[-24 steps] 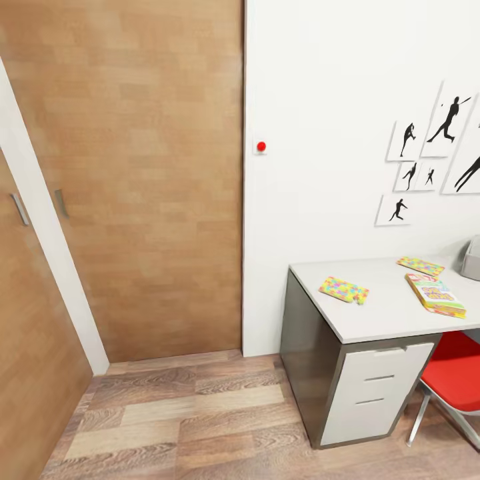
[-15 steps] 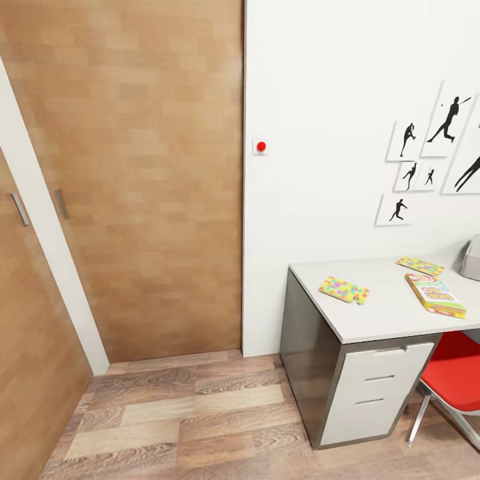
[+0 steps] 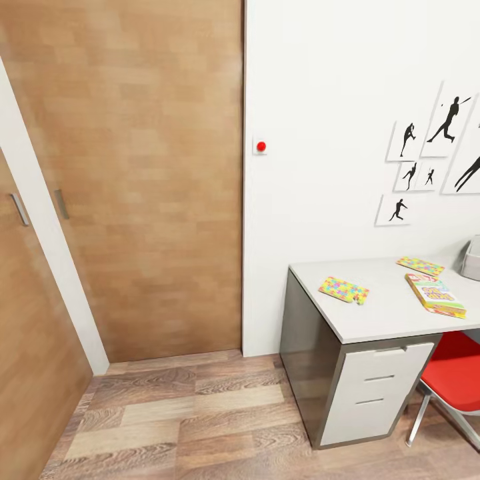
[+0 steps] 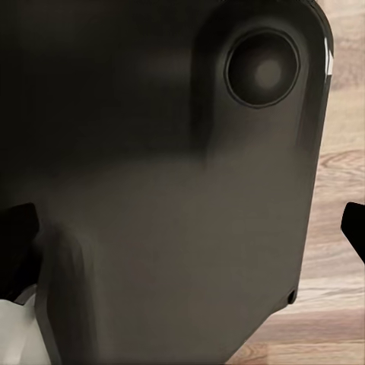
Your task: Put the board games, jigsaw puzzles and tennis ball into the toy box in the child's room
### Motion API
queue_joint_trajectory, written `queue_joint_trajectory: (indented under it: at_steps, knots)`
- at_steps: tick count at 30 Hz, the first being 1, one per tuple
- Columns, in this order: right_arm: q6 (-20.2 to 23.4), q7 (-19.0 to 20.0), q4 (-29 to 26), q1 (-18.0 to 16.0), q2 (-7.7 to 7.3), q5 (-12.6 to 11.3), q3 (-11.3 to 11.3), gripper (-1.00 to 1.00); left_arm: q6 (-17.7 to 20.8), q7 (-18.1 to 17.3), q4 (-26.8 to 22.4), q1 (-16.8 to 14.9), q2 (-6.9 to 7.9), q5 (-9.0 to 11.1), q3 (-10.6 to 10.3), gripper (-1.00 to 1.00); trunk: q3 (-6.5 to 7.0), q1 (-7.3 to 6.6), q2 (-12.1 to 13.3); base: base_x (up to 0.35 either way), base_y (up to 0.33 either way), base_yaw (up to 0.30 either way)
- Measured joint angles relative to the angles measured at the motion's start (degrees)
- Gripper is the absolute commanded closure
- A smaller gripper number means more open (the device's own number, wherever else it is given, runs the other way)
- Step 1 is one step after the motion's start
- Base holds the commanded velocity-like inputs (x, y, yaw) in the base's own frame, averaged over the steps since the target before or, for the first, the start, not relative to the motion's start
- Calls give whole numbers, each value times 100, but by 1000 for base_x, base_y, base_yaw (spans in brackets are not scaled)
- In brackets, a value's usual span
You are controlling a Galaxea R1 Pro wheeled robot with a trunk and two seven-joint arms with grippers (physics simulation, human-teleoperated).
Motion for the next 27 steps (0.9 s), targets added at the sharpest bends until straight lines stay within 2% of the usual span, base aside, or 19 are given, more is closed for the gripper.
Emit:
queue_joint_trajectory:
  at_steps: [14, 17, 27]
  knots:
    - [2, 25, 0, 0, -12, -6, -3, -100, -6, 0, -3, 0, 0, 0, -3, -100, 0, 0, 0, 0, 0, 0]
    - [5, 33, -7, -13, -52, -6, -3, -100, -5, 0, -43, 0, 0, -2, -8, -100, 0, 0, 0, 0, 0, 0]
    - [85, 2, -342, -370, -78, -14, -43, -100, 94, 8, -549, -27, 27, 1, -7, -100, 1, 0, 0, 0, 0, 0]
